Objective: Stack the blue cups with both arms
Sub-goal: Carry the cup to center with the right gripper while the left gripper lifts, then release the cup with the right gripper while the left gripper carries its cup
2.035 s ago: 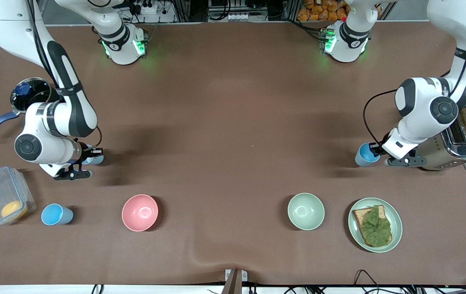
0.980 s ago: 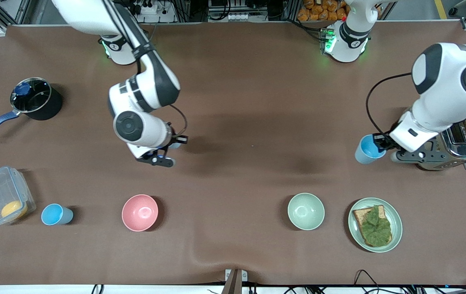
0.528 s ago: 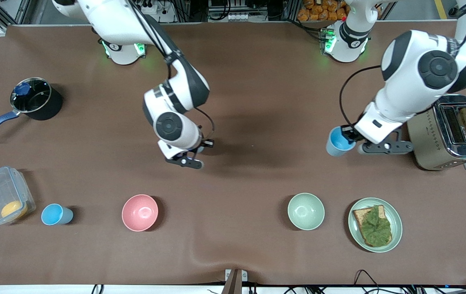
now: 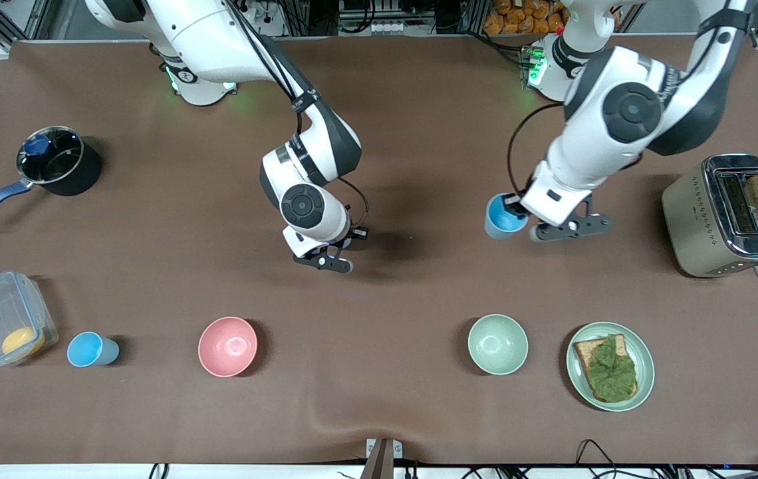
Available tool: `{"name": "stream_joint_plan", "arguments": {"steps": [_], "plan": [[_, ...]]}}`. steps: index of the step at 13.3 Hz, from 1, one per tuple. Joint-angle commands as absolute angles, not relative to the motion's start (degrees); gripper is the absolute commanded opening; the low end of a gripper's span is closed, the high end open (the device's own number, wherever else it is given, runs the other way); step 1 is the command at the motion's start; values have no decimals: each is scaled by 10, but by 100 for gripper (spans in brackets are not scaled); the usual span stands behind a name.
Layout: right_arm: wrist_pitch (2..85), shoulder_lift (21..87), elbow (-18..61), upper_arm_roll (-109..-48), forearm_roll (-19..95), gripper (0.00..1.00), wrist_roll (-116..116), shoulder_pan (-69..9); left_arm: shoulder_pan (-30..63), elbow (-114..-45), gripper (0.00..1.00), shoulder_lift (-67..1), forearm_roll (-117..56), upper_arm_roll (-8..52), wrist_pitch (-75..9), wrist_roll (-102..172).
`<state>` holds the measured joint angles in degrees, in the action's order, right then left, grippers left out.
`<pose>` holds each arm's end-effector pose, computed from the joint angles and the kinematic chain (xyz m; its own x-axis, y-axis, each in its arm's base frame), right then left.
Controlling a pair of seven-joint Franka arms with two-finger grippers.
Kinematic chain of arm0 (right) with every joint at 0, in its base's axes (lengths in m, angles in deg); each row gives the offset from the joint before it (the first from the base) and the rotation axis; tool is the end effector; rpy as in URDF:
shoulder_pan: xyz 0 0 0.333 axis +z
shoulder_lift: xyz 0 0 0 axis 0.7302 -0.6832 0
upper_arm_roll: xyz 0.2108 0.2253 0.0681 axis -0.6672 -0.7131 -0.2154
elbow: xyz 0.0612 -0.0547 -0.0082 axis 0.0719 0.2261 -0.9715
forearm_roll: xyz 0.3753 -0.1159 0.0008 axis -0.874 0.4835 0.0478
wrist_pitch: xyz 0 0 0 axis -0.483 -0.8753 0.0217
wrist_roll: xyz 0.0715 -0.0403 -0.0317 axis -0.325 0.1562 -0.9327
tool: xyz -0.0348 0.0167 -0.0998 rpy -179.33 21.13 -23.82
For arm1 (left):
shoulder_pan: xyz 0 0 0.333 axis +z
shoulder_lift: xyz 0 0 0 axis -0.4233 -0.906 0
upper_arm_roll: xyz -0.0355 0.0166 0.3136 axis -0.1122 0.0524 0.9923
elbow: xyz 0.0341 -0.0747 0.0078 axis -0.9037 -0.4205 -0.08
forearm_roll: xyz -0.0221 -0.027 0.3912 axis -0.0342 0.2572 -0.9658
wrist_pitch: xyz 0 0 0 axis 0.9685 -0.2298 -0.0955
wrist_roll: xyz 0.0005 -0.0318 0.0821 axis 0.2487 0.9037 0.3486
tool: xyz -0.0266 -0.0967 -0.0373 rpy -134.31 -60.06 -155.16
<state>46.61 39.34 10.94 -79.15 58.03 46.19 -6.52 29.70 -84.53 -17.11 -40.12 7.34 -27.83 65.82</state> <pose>0.5513 0.4215 0.2560 0.9455 -0.2292 -0.2312 -0.2467 -0.9678 -0.0492 0.5355 -0.2693 0.4516 0.9842 0.1623 -0.0705 0.1662 -0.9847 0.0531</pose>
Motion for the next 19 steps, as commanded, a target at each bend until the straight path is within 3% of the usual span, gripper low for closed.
{"name": "stream_joint_plan", "arguments": {"steps": [1,5,9,12,16,19], "plan": [[446,401,79,-785,572,100,465,-68,271,-831,0,-187,-392,73,-276,702],[360,464,83,-752,571,100,454,-98,243,-810,0,-213,-391,72,-284,725],[354,626,247,-753,648,100,311,-204,169,-759,0,-264,-399,73,-288,843],[341,713,312,-753,681,100,158,-309,125,-739,0,-290,-401,74,-293,894],[268,765,286,-767,749,100,78,-406,87,-719,0,-330,-404,76,-358,967],[143,759,185,-767,754,100,74,-421,52,-655,0,-389,-452,78,-363,1047]]}}
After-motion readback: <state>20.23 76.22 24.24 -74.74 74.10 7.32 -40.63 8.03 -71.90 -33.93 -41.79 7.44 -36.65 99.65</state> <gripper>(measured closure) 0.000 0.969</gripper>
